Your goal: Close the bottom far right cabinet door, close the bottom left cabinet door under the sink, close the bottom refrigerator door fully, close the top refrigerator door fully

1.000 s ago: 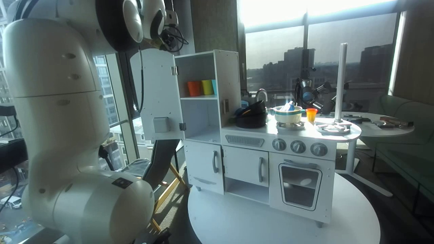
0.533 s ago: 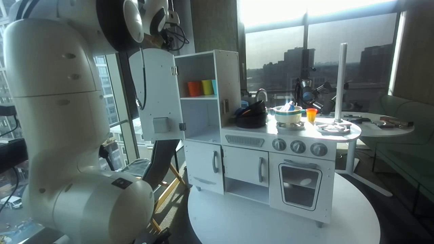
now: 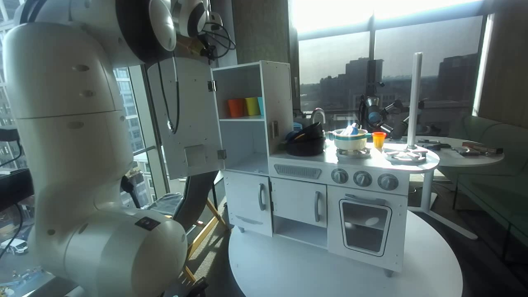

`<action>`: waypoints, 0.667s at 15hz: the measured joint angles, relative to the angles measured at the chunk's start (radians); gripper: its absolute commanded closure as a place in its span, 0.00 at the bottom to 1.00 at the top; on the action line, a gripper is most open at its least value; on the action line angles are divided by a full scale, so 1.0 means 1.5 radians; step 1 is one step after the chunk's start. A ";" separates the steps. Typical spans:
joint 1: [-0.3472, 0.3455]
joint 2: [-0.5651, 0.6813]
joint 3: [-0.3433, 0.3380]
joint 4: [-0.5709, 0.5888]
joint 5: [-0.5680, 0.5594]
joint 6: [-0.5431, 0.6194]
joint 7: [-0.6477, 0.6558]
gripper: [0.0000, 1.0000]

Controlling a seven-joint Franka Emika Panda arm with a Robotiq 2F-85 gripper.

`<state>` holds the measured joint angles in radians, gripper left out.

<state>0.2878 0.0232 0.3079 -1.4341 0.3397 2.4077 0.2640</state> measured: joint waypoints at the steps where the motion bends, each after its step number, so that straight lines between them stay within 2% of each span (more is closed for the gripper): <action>1: 0.000 0.000 -0.005 0.000 -0.037 0.003 0.010 0.00; 7: -0.004 0.000 -0.030 0.001 -0.301 0.048 0.098 0.00; 10: -0.004 -0.001 -0.034 0.002 -0.384 0.029 0.146 0.00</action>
<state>0.2821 0.0222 0.2564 -1.4307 -0.2370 2.4517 0.4823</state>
